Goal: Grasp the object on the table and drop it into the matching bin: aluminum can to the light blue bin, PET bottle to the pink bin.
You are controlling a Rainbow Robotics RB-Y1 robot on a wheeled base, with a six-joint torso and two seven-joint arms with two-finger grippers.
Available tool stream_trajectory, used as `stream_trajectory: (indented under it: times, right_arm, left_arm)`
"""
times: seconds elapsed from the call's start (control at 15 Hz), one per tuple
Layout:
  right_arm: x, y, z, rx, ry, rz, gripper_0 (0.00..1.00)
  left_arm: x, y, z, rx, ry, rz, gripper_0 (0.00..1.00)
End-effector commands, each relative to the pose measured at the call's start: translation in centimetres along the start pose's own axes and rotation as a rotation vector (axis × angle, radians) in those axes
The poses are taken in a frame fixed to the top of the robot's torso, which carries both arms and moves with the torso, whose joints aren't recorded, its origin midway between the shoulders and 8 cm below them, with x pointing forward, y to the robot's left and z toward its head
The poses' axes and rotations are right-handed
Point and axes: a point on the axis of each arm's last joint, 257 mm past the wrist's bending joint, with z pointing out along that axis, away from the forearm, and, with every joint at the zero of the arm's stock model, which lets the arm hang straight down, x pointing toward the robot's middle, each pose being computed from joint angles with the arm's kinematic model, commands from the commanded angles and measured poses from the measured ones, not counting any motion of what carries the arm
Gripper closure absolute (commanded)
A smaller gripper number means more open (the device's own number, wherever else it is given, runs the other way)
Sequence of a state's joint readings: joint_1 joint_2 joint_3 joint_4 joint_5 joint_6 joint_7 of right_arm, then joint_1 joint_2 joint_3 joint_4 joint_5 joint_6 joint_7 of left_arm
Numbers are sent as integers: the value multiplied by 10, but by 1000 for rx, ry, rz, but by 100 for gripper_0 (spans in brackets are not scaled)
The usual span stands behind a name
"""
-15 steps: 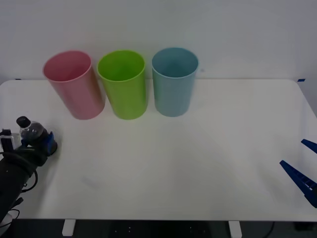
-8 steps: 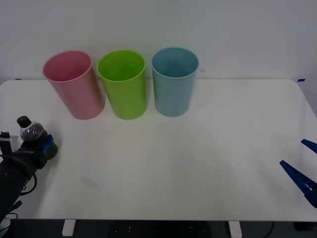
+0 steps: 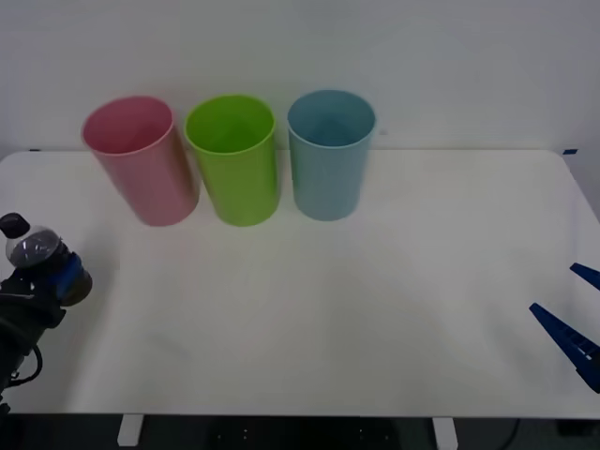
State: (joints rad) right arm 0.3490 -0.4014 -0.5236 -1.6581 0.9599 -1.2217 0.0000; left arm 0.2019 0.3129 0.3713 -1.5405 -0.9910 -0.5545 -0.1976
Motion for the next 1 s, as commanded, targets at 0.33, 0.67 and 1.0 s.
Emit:
stream_trajectory:
  times: [0.33, 0.67, 1.0]
  right_arm:
    - [0, 0, 0, 0, 0, 0, 0]
    - [0, 0, 0, 0, 0, 0, 0]
    - [0, 0, 0, 0, 0, 0, 0]
  left_arm:
    - [-94, -34, 2, 90, -149, -90, 100]
    - [-159, -50, 16, 169, -220, -174, 100]
    - [-197, -55, 51, 174, -280, -185, 100]
